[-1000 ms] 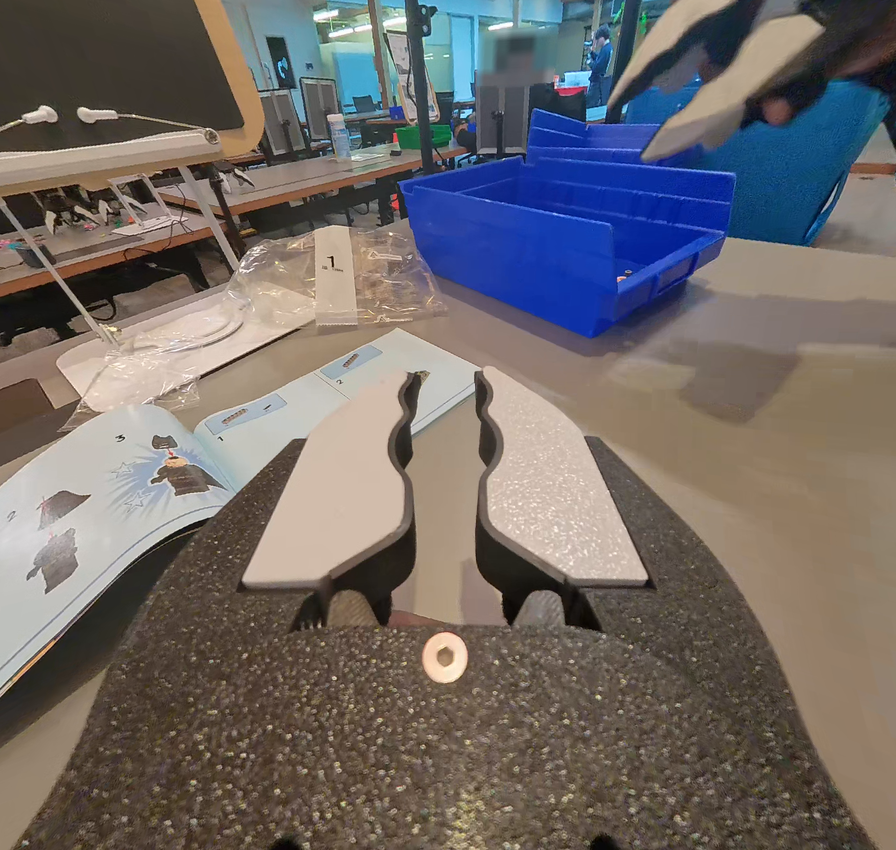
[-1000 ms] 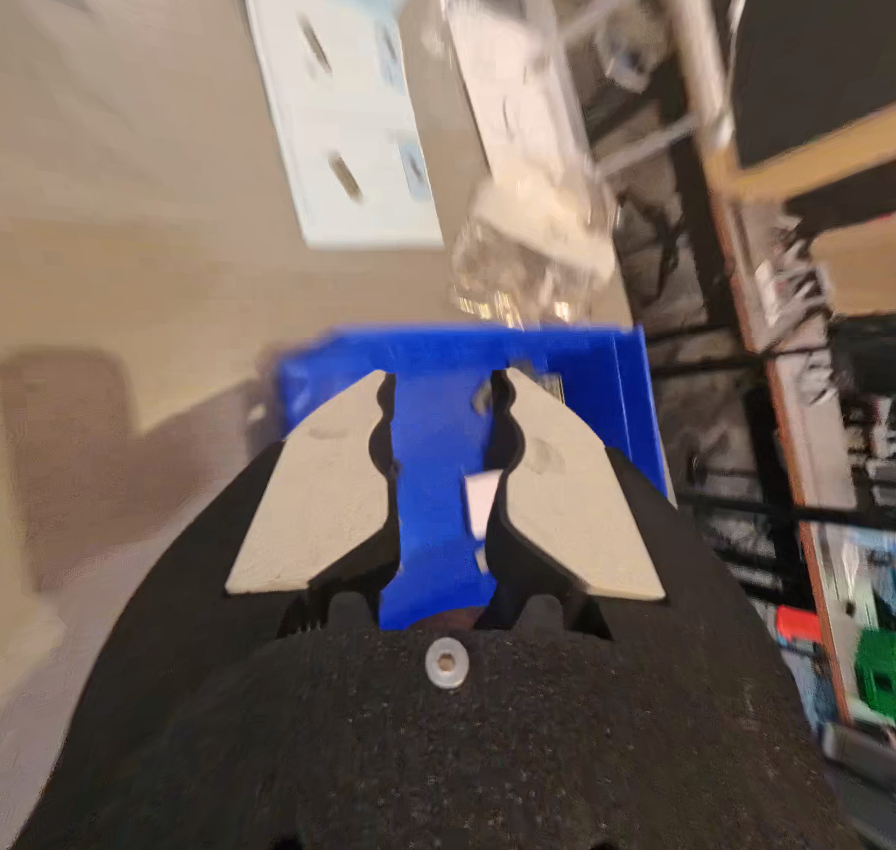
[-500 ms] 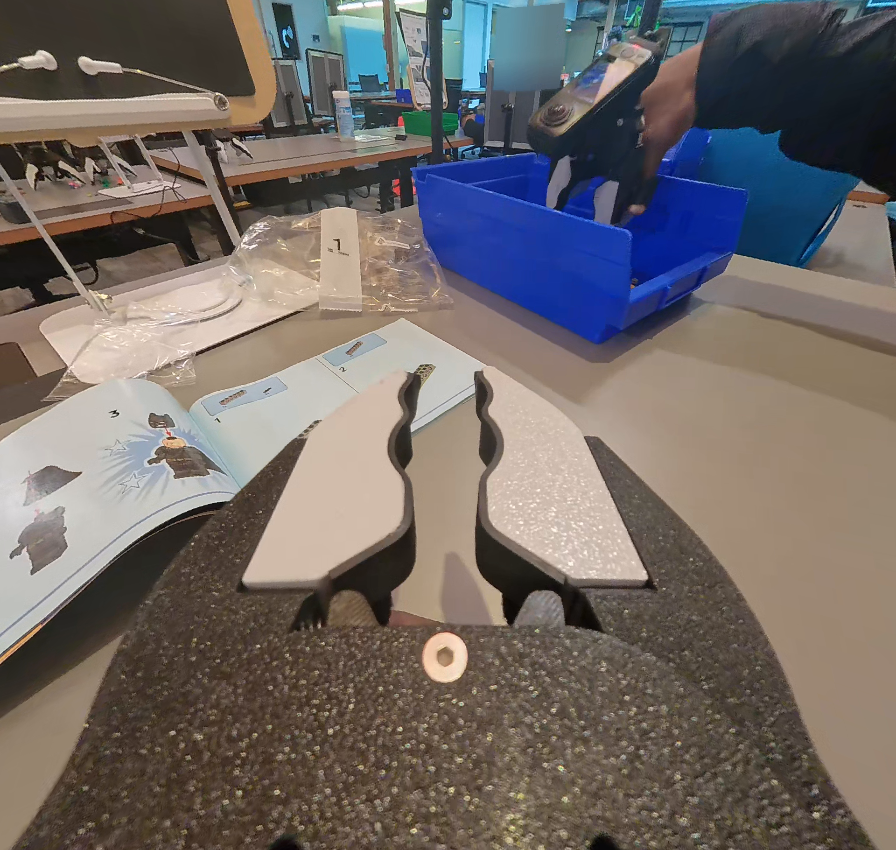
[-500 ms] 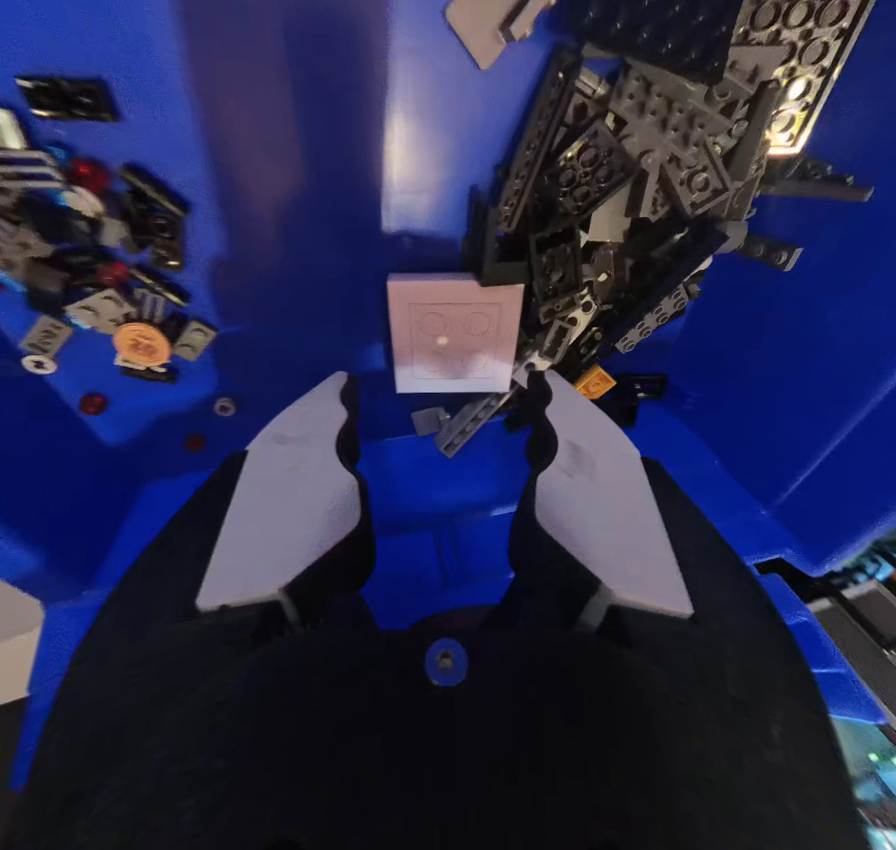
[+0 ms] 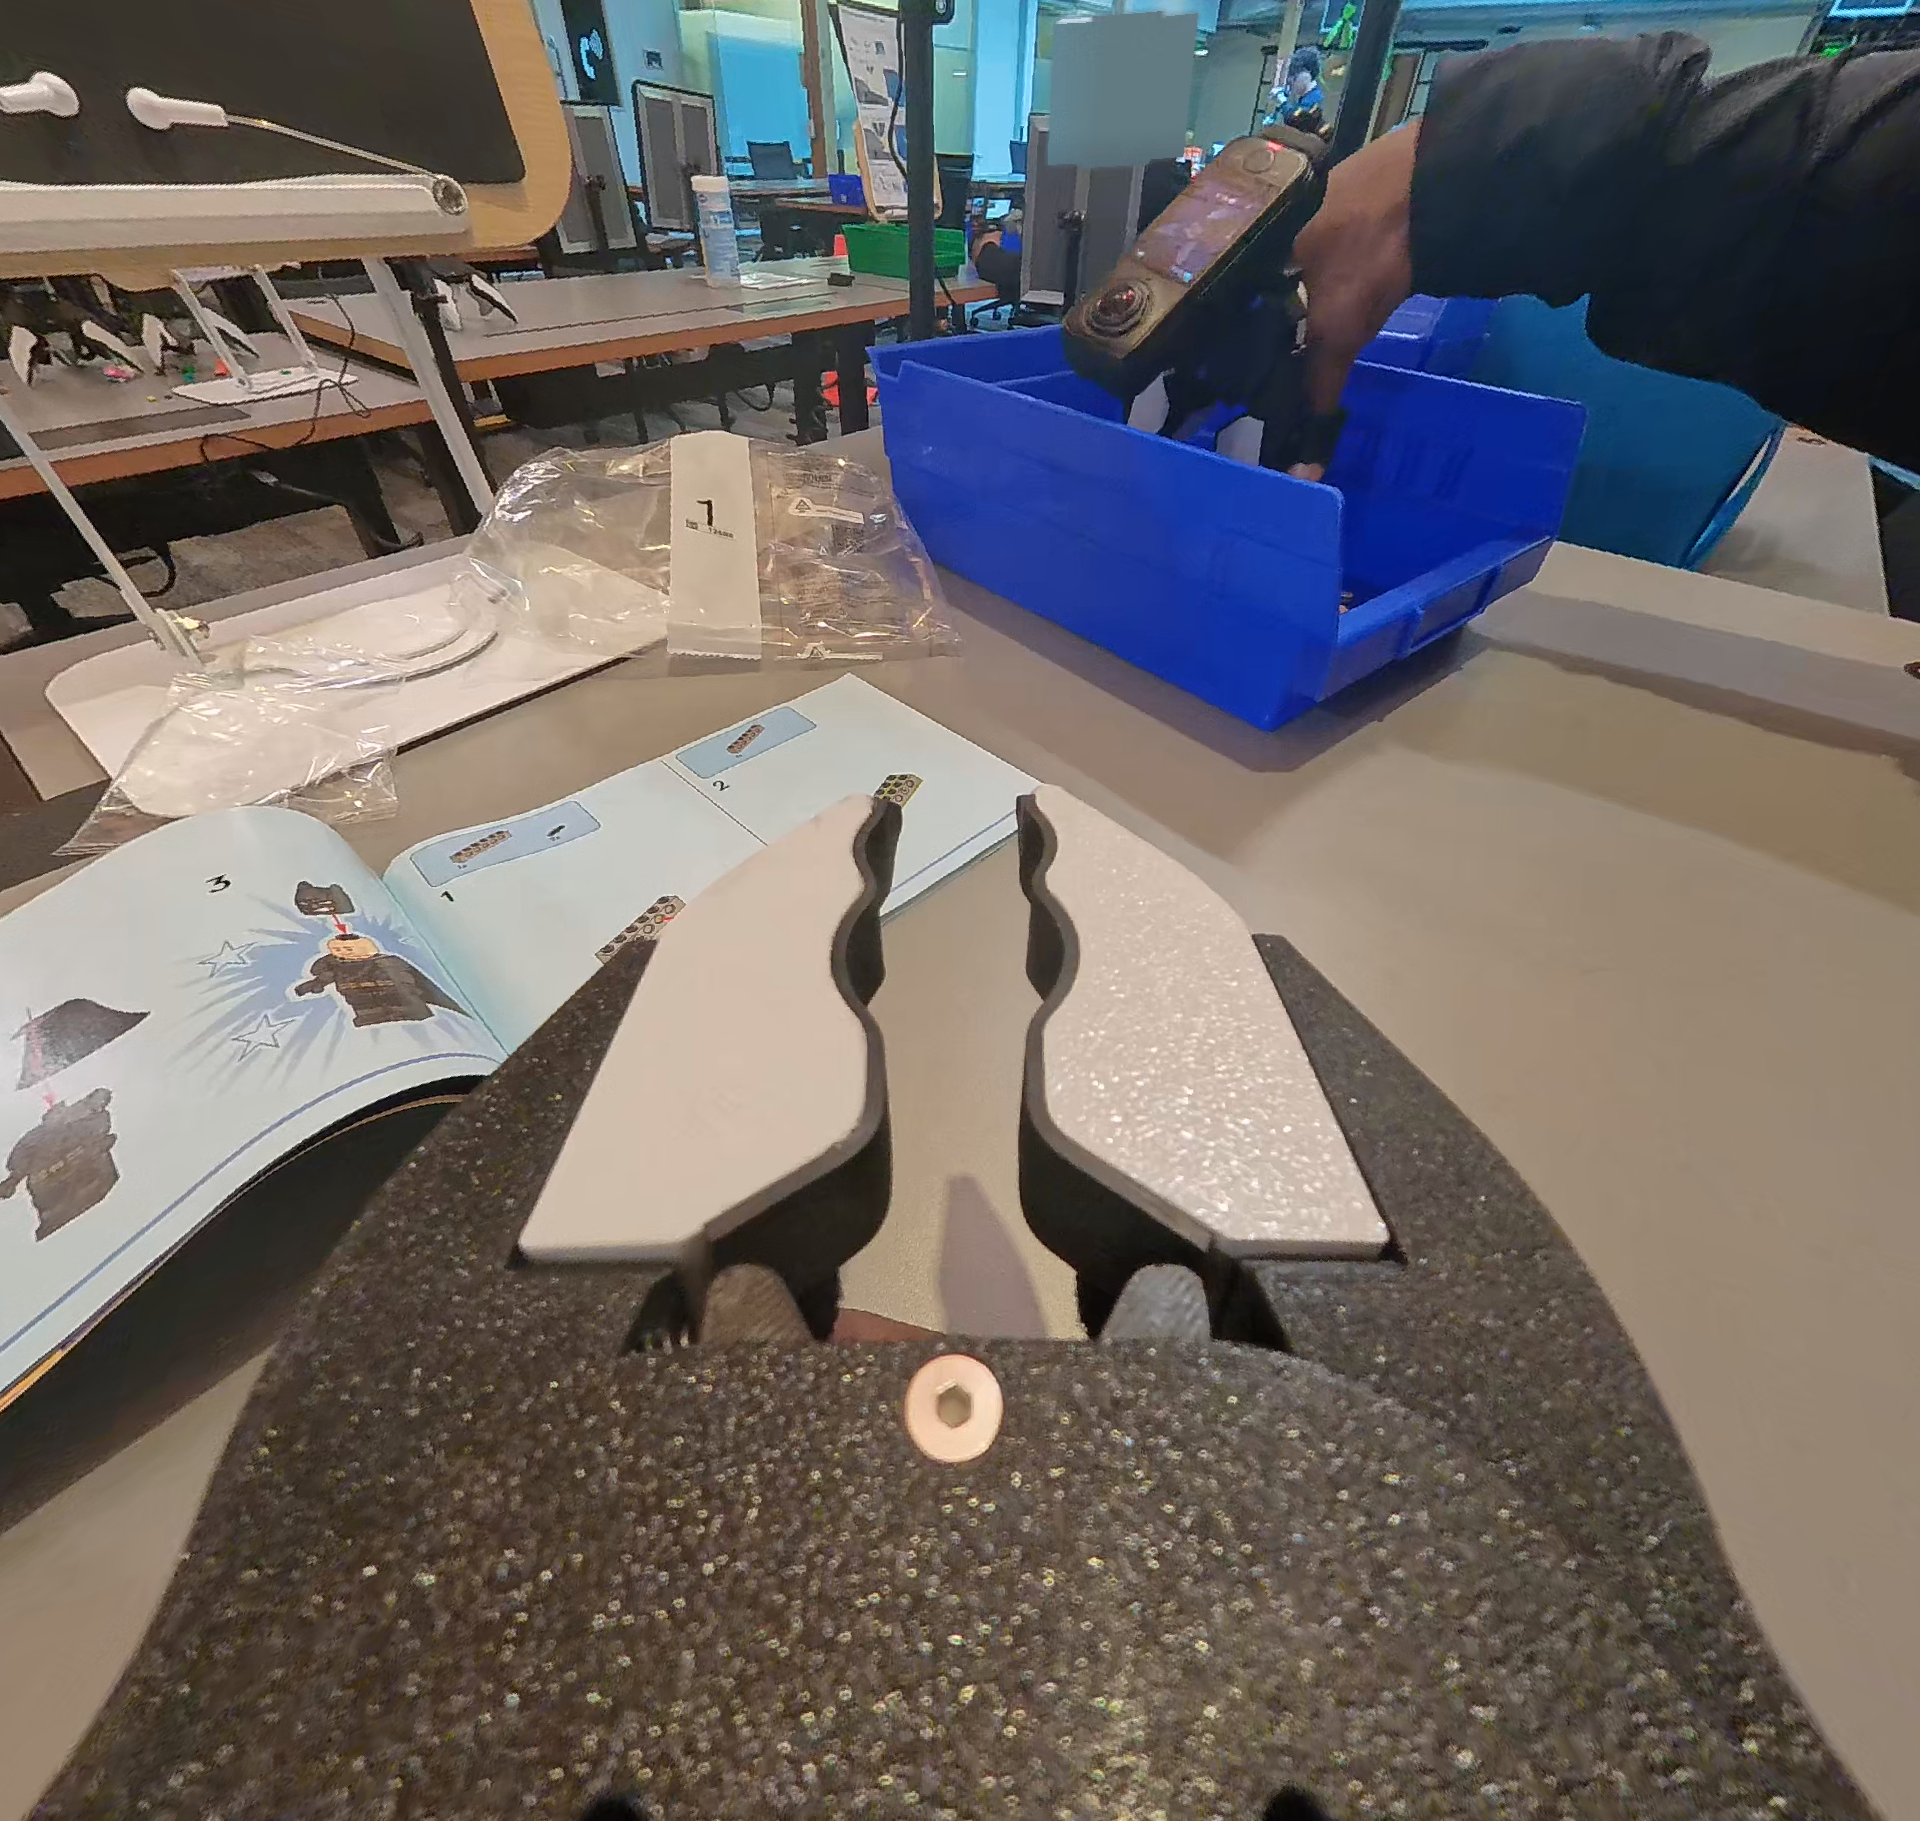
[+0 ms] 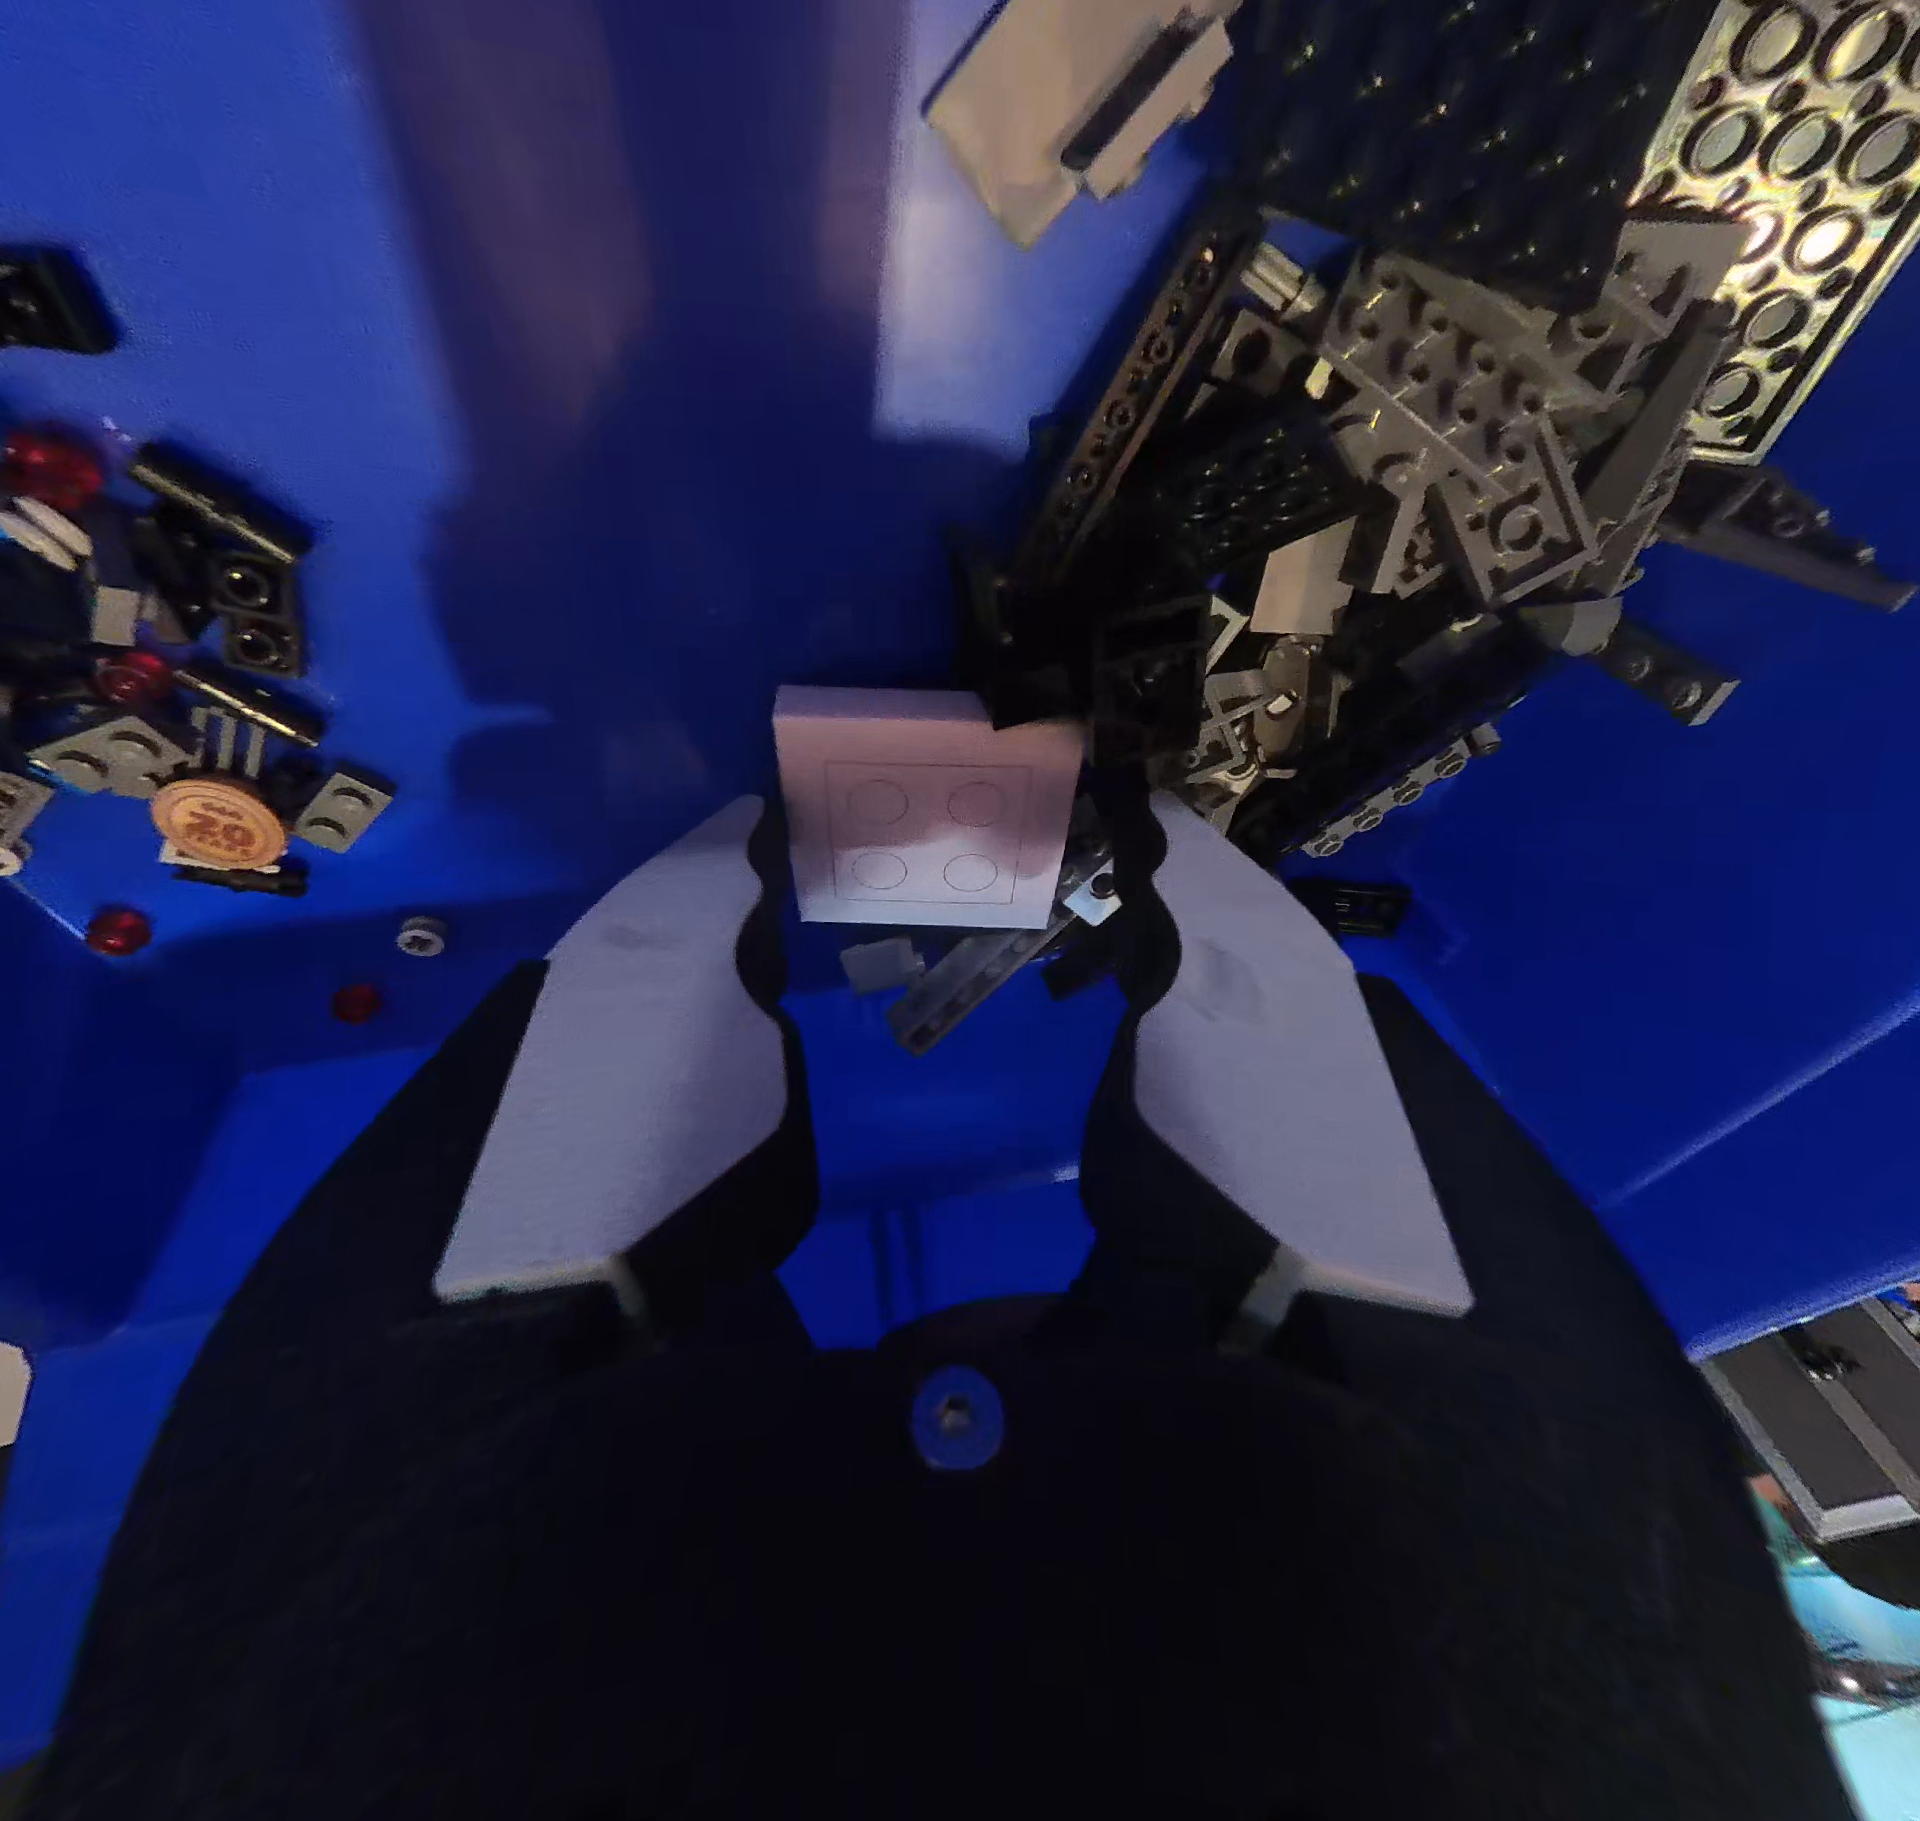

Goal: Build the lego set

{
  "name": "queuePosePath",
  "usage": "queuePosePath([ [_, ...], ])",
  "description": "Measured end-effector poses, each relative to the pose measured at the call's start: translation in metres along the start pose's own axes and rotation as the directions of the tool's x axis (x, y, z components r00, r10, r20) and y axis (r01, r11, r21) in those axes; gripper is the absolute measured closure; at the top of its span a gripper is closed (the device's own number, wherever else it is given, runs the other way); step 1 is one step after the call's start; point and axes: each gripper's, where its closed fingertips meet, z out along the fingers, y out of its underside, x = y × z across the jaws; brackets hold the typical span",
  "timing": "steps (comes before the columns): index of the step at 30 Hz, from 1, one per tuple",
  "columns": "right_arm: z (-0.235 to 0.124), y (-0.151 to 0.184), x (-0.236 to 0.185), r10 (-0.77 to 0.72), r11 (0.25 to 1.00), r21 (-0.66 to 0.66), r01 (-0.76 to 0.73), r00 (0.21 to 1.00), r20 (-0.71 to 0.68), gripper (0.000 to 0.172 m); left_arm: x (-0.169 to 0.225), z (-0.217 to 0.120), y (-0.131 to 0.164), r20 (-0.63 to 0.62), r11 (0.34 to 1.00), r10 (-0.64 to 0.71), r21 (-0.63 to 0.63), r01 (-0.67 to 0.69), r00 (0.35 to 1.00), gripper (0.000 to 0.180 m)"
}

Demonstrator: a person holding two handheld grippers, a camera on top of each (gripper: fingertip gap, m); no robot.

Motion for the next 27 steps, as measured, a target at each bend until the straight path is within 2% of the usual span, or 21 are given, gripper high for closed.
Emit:
queuePosePath([
  [2,0.001,0.002,-0.003,0.011,1.0,-0.014,-0.011,1.0,0.026,0.11,0.0,0.0,0.0,0.001,1.0,0.003,-0.001,-0.003,1.0,0.157],
  [5,0.001,0.004,-0.006,0.016,1.0,-0.023,-0.015,0.999,0.044,0.119,0.0,0.0,0.0,0.003,1.0,0.004,-0.001,-0.004,1.0,0.157],
  [10,-0.009,0.021,-0.011,0.043,0.999,-0.025,-0.043,0.999,0.025,0.119,0.0,0.0,0.0,0.003,1.0,0.004,0.001,-0.004,1.0,0.157],
  [12,-0.025,0.027,-0.012,0.074,0.997,0.032,-0.075,0.997,0.018,0.119,0.0,0.0,0.0,0.003,1.0,0.0,0.0,0.0,1.0,0.157],
  [16,-0.061,0.03,-0.006,0.158,0.962,0.225,-0.158,0.987,0.016,0.12,-0.001,0.001,0.001,0.0,1.0,-0.01,-0.006,0.01,1.0,0.157],
  [21,-0.072,0.033,-0.007,0.179,0.936,0.303,-0.179,0.984,0.028,0.12,-0.001,0.001,0.001,0.001,1.0,-0.008,-0.01,0.008,1.0,0.157],
  [25,-0.078,0.014,-0.018,0.147,0.902,0.396,-0.168,0.986,0.083,0.12,-0.001,0.002,0.001,0.005,1.0,-0.004,-0.012,0.004,1.0,0.157],
  [27,-0.094,-0.006,-0.025,0.128,0.826,0.533,-0.184,0.982,0.141,0.12,-0.001,0.002,0.001,0.006,1.0,-0.001,-0.011,0.001,1.0,0.157],
])
